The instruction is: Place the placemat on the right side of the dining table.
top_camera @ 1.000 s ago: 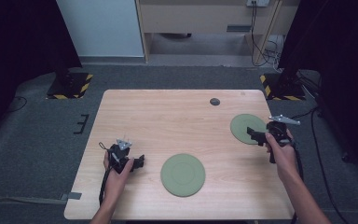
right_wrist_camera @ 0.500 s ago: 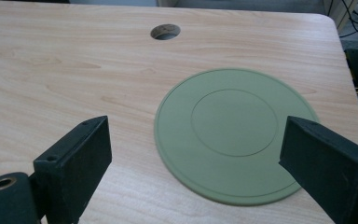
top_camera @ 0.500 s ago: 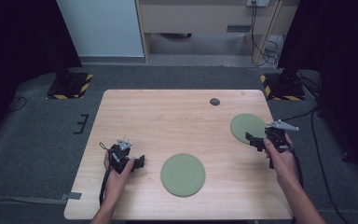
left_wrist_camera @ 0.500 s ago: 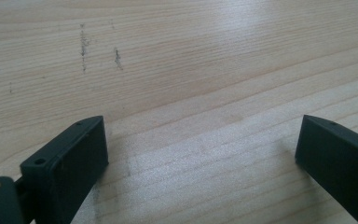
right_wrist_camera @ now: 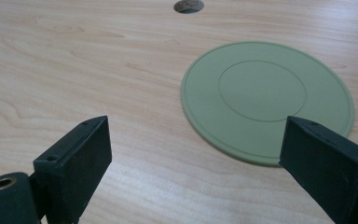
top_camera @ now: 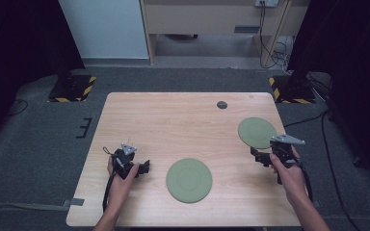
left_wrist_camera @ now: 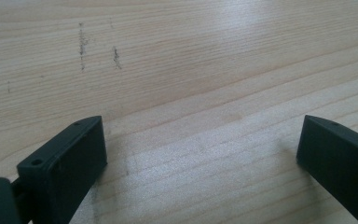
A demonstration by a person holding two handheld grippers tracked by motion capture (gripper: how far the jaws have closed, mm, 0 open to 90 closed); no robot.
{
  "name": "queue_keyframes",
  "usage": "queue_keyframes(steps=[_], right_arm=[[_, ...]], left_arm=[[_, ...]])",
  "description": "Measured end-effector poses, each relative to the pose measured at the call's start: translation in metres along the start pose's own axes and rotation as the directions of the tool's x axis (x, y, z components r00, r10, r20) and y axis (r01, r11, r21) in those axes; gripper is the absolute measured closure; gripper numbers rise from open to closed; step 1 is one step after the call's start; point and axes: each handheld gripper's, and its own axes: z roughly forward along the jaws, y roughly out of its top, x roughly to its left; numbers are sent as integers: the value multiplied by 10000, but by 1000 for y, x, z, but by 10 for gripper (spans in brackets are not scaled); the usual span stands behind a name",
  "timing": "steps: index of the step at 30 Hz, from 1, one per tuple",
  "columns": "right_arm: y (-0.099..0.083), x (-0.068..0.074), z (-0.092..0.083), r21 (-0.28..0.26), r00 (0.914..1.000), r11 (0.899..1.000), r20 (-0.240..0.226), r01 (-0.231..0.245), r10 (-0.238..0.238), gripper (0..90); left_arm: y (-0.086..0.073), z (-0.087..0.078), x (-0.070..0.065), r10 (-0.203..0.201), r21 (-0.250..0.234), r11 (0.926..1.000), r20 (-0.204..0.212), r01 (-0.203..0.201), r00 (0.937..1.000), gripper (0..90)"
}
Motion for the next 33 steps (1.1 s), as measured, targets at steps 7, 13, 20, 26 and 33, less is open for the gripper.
queue_keyframes(steps=[7,13,20,26,33], right_arm=[[-9,8,-3,141,9996,9996,-176,230,-228,91],[-16,14,-3,292,9991,9991,-280,321,-313,91],[-21,22,-4,497,9977,9974,-466,512,-489,91],[-19,28,-3,452,9964,9968,-568,661,-635,92],[-13,37,5,567,9948,9952,-673,803,-764,93]], left_arm=[[0,0,0,-2,-1,10000,2,2,10000,10],[0,0,0,11,0,10000,14,-11,10000,10],[0,0,0,15,1,10000,16,-15,10000,9],[0,0,0,15,1,10000,17,-15,10000,10],[0,0,0,16,0,10000,19,-16,10000,9]])
